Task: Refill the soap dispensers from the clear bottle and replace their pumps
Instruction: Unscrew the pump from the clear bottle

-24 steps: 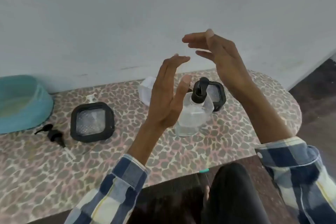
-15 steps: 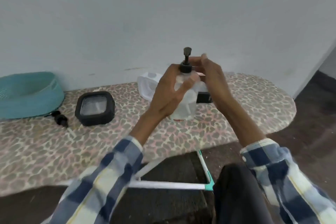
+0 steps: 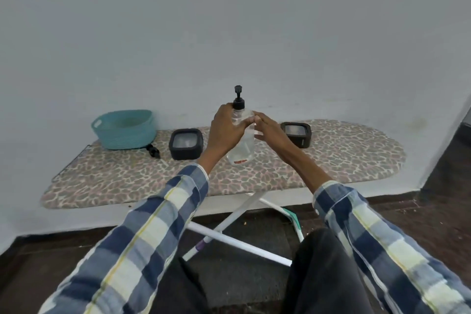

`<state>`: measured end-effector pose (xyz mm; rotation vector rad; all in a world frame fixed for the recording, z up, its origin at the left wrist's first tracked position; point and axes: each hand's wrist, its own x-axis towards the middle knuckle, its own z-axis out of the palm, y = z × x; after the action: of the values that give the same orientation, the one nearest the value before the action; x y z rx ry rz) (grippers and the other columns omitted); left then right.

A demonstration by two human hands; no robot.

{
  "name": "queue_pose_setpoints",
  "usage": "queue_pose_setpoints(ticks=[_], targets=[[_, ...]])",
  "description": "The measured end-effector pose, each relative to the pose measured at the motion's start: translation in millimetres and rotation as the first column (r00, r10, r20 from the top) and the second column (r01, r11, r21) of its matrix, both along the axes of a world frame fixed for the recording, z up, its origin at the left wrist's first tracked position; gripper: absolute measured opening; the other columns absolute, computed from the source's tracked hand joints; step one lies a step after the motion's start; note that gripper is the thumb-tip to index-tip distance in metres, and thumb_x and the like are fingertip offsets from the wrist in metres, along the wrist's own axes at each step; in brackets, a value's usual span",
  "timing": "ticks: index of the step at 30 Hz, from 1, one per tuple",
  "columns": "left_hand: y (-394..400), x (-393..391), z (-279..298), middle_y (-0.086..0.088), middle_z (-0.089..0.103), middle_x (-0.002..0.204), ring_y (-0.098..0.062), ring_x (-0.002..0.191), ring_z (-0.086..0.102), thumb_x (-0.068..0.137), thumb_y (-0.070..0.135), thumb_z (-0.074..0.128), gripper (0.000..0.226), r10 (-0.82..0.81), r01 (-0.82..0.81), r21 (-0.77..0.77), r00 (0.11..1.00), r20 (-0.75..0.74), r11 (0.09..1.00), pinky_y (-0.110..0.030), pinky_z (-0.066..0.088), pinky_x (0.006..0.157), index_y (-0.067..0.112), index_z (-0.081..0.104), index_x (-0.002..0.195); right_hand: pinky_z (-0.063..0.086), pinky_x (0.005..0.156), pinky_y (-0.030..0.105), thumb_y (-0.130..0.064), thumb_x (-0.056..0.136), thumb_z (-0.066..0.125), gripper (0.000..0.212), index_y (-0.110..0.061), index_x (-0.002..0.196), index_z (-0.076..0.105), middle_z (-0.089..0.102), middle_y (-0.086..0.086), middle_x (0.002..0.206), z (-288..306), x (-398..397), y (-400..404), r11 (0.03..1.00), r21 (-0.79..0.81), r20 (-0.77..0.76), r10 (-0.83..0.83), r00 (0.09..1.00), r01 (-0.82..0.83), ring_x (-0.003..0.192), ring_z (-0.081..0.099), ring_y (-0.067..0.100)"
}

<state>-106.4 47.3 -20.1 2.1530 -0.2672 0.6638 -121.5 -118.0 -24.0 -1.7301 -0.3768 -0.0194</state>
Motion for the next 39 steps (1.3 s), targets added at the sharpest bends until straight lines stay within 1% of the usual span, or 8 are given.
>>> queue_pose_setpoints(ticks=[13,19,22,24,27,30,34,39], targets=[[80,7,-17,0.009,0.063,0.117,-0.007,0.104,0.059,0.092,0.063,0.078,0.055,0.140,-0.138,-0.067,0.990,0.025,0.988,-0.009,0.038,0.079,0.026,0.063,0.129,0.051,0.116,0.047,-0.030,0.117,0.039,0.040,-0.019,0.152,0.055,0.061,0.003,0.150,-14,33,87,0.999,0.015,-0.006,0.044,0.999,-0.044,0.138,0.059,0.021],[78,10,-29,0.010,0.062,0.129,-0.006,0.111,0.061,0.093,0.066,0.074,0.062,0.176,-0.172,-0.108,0.984,0.030,0.979,-0.015,0.044,0.082,0.027,0.058,0.139,0.059,0.101,0.034,-0.037,0.115,0.046,0.035,-0.021,0.141,0.064,0.067,-0.004,0.137,-30,38,72,0.999,-0.018,0.036,0.035,0.999,-0.034,0.123,0.067,0.013],[73,10,-39,0.004,0.057,0.138,-0.010,0.121,0.057,0.099,0.054,0.073,0.059,0.168,-0.159,-0.123,0.984,0.066,0.980,-0.027,0.045,0.094,0.025,0.052,0.146,0.060,0.093,0.035,-0.024,0.112,0.052,0.027,-0.014,0.131,0.069,0.071,0.002,0.131,-37,45,51,0.989,-0.077,0.158,-0.113,0.981,0.127,0.118,0.069,0.021],[69,10,-44,0.001,0.052,0.144,-0.009,0.124,0.053,0.100,0.044,0.075,0.061,0.152,-0.140,-0.148,0.986,0.074,0.979,-0.025,0.042,0.101,0.024,0.046,0.150,0.056,0.092,0.035,-0.015,0.108,0.055,0.022,-0.014,0.125,0.069,0.070,0.003,0.128,-41,50,32,0.927,-0.145,0.236,-0.306,0.922,0.345,0.117,0.067,0.023],[65,10,-49,-0.002,0.049,0.149,-0.002,0.121,0.047,0.099,0.036,0.077,0.065,0.147,-0.134,-0.186,0.988,0.056,0.973,-0.025,0.040,0.102,0.023,0.042,0.153,0.049,0.102,0.046,-0.022,0.101,0.064,0.025,-0.014,0.125,0.065,0.059,0.008,0.133,-50,55,-5,0.716,-0.268,0.336,-0.558,0.759,0.644,0.127,0.052,0.029],[66,14,-49,-0.001,0.051,0.152,-0.006,0.122,0.050,0.100,0.036,0.076,0.065,0.147,-0.138,-0.173,0.988,0.040,0.975,-0.028,0.040,0.101,0.023,0.040,0.153,0.035,0.117,0.056,-0.041,0.097,0.071,0.053,-0.012,0.139,0.056,0.042,0.018,0.151,-55,61,-38,0.543,-0.509,0.303,-0.613,0.730,0.668,0.142,0.037,0.043],[68,16,-49,0.000,0.051,0.153,-0.019,0.127,0.057,0.100,0.040,0.076,0.067,0.140,-0.136,-0.168,0.990,0.014,0.976,-0.034,0.046,0.103,0.025,0.039,0.153,0.020,0.125,0.062,-0.054,0.097,0.071,0.074,-0.014,0.153,0.043,0.025,0.025,0.166,-62,64,-62,0.491,-0.680,0.169,-0.618,0.768,0.545,0.155,0.021,0.049],[68,15,-51,0.000,0.052,0.152,-0.023,0.127,0.059,0.100,0.041,0.075,0.066,0.141,-0.137,-0.164,0.990,0.015,0.977,-0.039,0.049,0.104,0.027,0.037,0.153,0.036,0.116,0.059,-0.049,0.093,0.077,0.073,-0.006,0.141,0.043,0.040,0.026,0.149,-69,65,-63,0.541,-0.596,0.141,-0.657,0.741,0.593,0.140,0.040,0.049]])
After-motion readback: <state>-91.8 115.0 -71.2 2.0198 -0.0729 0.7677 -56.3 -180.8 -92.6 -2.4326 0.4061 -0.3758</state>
